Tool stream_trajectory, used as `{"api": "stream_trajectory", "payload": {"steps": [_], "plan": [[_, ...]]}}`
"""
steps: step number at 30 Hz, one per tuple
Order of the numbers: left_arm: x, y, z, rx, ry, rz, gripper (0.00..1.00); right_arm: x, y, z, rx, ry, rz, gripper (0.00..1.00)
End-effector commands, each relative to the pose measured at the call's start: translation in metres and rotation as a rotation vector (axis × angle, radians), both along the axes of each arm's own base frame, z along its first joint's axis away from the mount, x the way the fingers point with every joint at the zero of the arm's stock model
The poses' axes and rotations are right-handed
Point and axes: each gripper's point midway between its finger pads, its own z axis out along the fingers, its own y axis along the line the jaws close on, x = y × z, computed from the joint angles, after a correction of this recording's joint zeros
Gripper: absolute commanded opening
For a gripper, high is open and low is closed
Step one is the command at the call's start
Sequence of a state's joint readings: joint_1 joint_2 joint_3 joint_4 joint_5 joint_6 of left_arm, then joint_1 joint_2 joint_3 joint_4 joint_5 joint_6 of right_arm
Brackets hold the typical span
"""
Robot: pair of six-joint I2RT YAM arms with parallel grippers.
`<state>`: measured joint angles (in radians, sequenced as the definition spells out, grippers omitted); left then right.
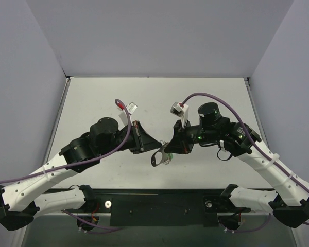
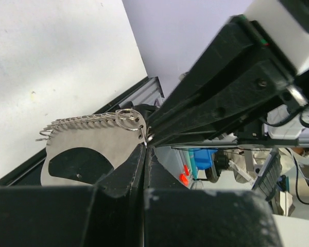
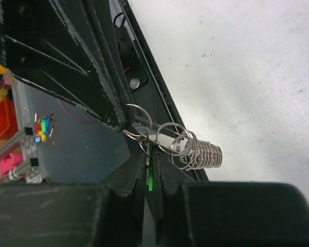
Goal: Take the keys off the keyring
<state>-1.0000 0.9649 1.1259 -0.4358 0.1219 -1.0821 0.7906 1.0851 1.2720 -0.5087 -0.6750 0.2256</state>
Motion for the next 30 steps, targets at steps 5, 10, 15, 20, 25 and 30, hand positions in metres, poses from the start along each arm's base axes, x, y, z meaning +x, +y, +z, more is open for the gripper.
{"api": "stream_trajectory", "payload": {"steps": [5,10,15,20,25,30], "plan": [[-0.023,-0.003,0.062,-0.121,-0.121,-0.140,0.00,-0.026,-0.010,-0.008,-0.080,0.061,0.150,0.00],[-0.033,-0.006,0.055,-0.089,-0.113,-0.206,0.00,-0.029,-0.013,-0.011,-0.107,0.071,0.168,0.00],[-0.043,-0.006,0.048,-0.062,-0.115,-0.277,0.00,-0.034,-0.016,-0.012,-0.128,0.083,0.206,0.00],[-0.048,-0.005,0.043,-0.033,-0.099,-0.309,0.00,-0.039,-0.020,-0.015,-0.159,0.087,0.245,0.00],[-0.052,-0.006,0.037,-0.020,-0.075,-0.337,0.00,-0.044,-0.023,-0.013,-0.172,0.088,0.277,0.00],[-0.051,-0.006,0.028,0.015,-0.030,-0.333,0.00,-0.045,-0.027,-0.014,-0.199,0.070,0.281,0.15]]}}
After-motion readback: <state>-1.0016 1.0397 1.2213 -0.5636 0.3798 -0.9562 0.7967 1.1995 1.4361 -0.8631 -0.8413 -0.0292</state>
